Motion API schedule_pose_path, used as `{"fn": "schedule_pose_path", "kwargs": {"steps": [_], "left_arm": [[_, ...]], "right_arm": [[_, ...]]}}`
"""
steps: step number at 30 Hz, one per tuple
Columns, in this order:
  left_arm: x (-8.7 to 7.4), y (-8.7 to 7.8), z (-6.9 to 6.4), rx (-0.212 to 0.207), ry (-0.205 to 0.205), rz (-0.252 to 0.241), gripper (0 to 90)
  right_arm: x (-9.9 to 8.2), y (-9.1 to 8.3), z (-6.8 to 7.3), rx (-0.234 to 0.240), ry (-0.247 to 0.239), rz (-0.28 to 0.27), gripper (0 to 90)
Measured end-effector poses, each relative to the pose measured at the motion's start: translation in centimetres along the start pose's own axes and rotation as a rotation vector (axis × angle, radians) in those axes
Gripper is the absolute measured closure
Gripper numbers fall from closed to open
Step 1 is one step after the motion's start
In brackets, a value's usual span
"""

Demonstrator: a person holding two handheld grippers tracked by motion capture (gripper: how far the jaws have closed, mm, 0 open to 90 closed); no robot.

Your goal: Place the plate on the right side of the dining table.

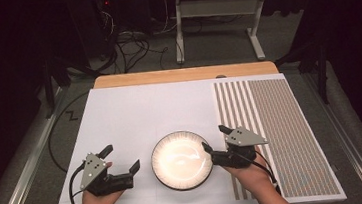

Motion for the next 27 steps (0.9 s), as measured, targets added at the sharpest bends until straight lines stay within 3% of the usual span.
{"fn": "schedule_pose_path", "kwargs": {"steps": [4, 14, 17, 22, 27], "left_arm": [[0.0, 0.0, -0.1, 0.003, 0.002, -0.001, 0.3], [0.1, 0.0, -0.4, -0.005, 0.005, 0.002, 0.5], [0.1, -0.1, -0.4, -0.004, 0.007, -0.001, 0.5], [0.2, -0.2, -0.4, -0.005, 0.001, -0.008, 0.7], [0.2, -0.3, -0.3, -0.002, 0.002, -0.007, 0.7]], "right_arm": [[-0.5, 0.3, 0.3, 0.032, 0.004, 0.024, 40.8], [-2.0, -0.3, 0.4, 0.043, -0.048, 0.058, 70.9], [-2.4, -0.6, 0.6, 0.09, -0.042, 0.075, 81.4], [-2.7, -0.8, 1.1, 0.097, -0.072, 0.11, 88.3], [-2.8, -0.9, 1.1, 0.122, -0.051, 0.142, 90.0]]}}
Point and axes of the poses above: each handheld gripper's, and its own axes: y roughly forward along the jaws, x roughly out of its top, z roughly to its left, the point moved 7 cm from there along y, roughly forward along the jaws, and after that the axes turned 8 degrees about z, right-handed, at the moved point
